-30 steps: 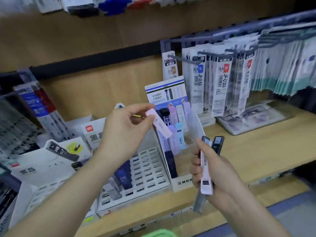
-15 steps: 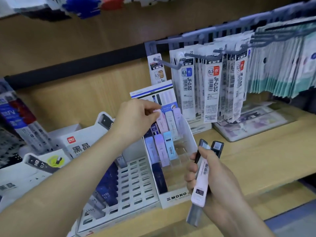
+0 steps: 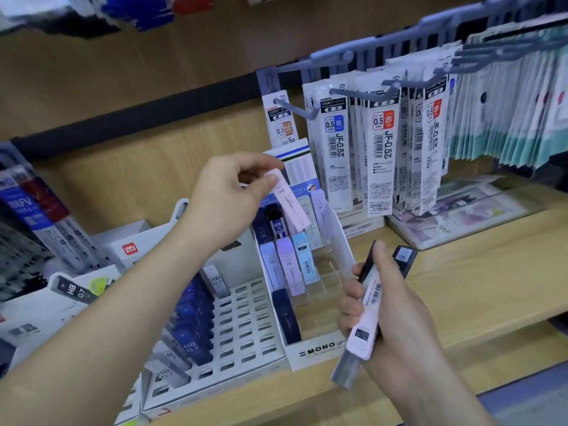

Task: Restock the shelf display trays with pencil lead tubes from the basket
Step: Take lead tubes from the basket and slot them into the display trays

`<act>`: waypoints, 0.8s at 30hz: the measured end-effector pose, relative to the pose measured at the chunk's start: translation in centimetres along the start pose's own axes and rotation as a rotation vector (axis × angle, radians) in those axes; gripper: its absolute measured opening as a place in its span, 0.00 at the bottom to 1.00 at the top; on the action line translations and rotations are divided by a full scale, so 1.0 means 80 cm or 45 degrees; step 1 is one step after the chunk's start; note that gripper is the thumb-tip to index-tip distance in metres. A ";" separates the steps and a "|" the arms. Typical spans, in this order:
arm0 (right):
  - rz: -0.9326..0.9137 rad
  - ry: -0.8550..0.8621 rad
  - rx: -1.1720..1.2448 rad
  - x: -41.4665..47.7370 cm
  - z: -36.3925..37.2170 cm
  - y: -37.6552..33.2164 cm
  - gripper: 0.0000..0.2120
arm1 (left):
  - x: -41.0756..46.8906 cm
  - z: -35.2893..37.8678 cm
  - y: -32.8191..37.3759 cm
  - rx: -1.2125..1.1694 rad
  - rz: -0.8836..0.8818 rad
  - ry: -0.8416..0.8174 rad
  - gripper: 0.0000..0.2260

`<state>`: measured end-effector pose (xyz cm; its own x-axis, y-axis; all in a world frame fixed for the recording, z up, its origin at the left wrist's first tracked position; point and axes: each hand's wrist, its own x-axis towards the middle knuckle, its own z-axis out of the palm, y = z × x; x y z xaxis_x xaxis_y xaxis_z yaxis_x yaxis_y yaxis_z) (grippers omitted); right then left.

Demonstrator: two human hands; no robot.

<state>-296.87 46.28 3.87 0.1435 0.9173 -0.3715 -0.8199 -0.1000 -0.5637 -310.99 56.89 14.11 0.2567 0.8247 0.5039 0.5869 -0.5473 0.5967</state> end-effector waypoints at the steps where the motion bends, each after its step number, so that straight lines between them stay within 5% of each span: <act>1: -0.001 -0.008 0.020 0.001 0.001 0.000 0.21 | -0.004 0.000 0.001 0.005 0.007 -0.030 0.07; 5: 0.012 -0.028 0.019 0.002 0.003 -0.006 0.21 | -0.015 0.008 0.002 0.018 -0.049 -0.095 0.05; 9: 0.009 -0.067 -0.050 0.004 -0.005 -0.010 0.10 | -0.017 0.015 0.001 -0.058 -0.053 -0.151 0.06; 15: -0.059 -0.052 -0.231 0.007 -0.007 -0.008 0.04 | -0.026 0.039 -0.004 0.233 0.045 -0.255 0.07; 24: 0.148 -0.145 -0.200 0.016 -0.017 -0.012 0.02 | -0.030 0.066 -0.005 0.661 0.361 -0.406 0.09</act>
<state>-295.16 47.04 2.98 -0.0180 0.9328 -0.3598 -0.7294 -0.2584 -0.6334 -307.82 55.84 9.38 0.6225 0.7047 0.3404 0.7362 -0.6749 0.0507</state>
